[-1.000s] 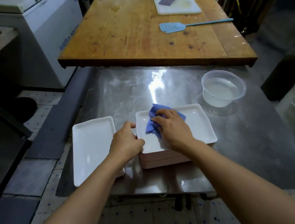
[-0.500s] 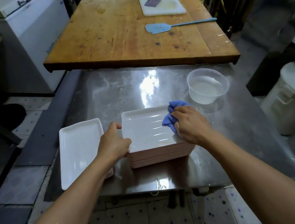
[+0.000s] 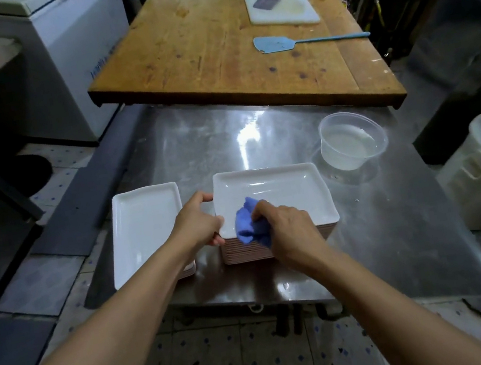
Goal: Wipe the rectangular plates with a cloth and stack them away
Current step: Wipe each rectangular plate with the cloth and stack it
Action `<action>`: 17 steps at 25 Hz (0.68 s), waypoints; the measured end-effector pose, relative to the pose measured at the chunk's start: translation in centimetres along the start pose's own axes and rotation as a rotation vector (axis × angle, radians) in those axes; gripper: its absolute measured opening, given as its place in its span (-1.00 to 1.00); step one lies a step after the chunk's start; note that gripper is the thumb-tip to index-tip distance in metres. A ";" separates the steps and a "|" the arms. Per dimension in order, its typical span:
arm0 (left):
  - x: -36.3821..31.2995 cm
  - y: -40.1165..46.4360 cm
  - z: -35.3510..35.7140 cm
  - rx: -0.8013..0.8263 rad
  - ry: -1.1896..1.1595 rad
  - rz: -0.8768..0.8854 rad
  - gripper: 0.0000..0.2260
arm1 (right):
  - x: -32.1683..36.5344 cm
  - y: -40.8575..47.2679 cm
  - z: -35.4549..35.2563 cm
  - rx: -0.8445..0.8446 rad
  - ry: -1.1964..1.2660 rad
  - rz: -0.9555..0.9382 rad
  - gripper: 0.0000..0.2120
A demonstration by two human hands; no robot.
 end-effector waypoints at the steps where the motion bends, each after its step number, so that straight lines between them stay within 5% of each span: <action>1: 0.1 0.0 0.0 0.011 -0.025 0.003 -0.68 | 0.7 0.7 0.5 0.018 0.013 -0.007 -0.72; 7: 0.2 0.3 0.2 0.024 -0.048 0.018 -0.61 | 2.3 5.3 0.7 0.025 0.448 -0.010 -0.83; 11: 0.1 0.4 0.4 0.015 -0.019 0.038 -0.63 | 1.4 8.1 0.7 0.006 0.200 -0.012 -0.69; 17: 0.3 0.4 0.3 -0.005 0.013 0.018 -0.61 | 1.9 4.9 0.5 0.137 0.240 -0.068 -0.76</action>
Point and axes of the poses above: each hand's wrist, its own y-axis towards the middle knuckle, its own z-axis out of the palm, x = y × z, the point moved 5 cm from there along y, towards the middle knuckle, and after that the axes turned 6 degrees about -z, right-handed, at the moved point
